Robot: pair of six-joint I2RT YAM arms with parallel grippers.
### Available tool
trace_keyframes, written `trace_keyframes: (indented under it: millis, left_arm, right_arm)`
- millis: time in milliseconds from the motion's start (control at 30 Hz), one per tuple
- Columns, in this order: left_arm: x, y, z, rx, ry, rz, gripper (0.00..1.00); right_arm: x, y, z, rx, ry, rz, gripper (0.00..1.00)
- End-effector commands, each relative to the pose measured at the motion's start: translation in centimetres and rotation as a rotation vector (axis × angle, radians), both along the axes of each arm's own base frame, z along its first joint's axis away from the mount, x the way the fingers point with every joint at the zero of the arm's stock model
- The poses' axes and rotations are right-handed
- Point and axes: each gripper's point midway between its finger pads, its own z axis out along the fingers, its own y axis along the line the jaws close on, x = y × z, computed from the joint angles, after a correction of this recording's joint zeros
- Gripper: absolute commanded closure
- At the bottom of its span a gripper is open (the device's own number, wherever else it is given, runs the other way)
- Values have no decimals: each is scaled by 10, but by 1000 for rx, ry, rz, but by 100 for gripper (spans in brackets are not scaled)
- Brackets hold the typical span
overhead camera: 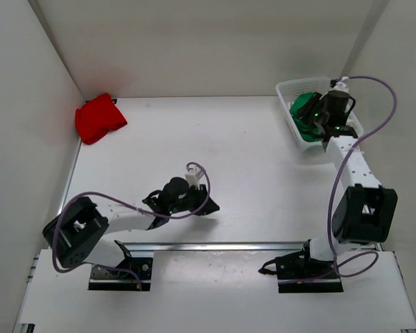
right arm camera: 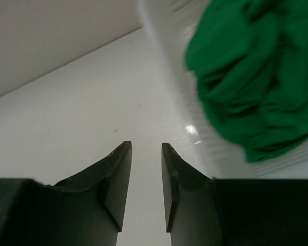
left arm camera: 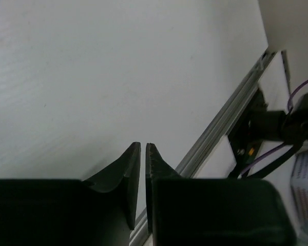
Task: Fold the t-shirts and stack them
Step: Grab crumpled tshirt from bin with the right arm
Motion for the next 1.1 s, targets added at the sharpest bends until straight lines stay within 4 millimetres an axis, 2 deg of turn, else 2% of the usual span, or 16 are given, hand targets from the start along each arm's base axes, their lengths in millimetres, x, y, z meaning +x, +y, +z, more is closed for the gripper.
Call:
trace_keyframes:
  millis: [0,33,67,100,200,367,400,467,500,567,800,867,900,967,1033,1067]
  left_arm:
    - [-9,2,39,-153,-132,16,81]
    - [-13,11,32,-148,-139,37,90]
    - [-19,15,37,-163,-149,45,94]
    - [-19,21,35,-154,-141,67,94]
    - [-18,39,46,-184,-166,86,77]
    - [-8,68,46,-200,-190,135,67]
    - [-7,71,46,-201,-192,139,65]
    - [-5,74,46,-210,-185,143,64]
    - [-4,75,46,-208,-183,143,63]
    - [-3,76,43,-193,-183,139,60]
    - [-12,62,48,-267,-113,18,31]
    - [-17,59,44,-303,-58,0,26]
    - [-19,57,51,-341,-51,-15,23]
    - [-21,55,44,-352,-9,-32,25]
    - [-18,56,44,-358,-8,-26,57]
    - [-19,56,41,-350,-4,-23,61]
  right_arm:
    - [17,-74,-33,-73,117,-164,70]
    - [26,-87,-42,-68,135,-177,67]
    - [32,-86,-56,-54,165,-154,63]
    - [41,-99,-45,-58,151,-164,61]
    - [61,-116,-51,-44,175,-158,51]
    - [88,-123,-52,-115,145,-164,44]
    - [92,-121,-62,-126,172,-167,45]
    - [105,-121,-57,-144,172,-165,50]
    - [106,-122,-74,-151,217,-169,53]
    - [113,-120,-73,-174,216,-169,58]
    - [107,-131,-85,-173,255,-207,55]
    - [105,-132,-89,-164,259,-201,64]
    - [106,-131,-83,-163,249,-202,79]
    - [105,-135,-74,-161,241,-195,100]
    - [104,-127,-55,-128,197,-169,100]
    - [103,-126,-43,-125,165,-166,99]
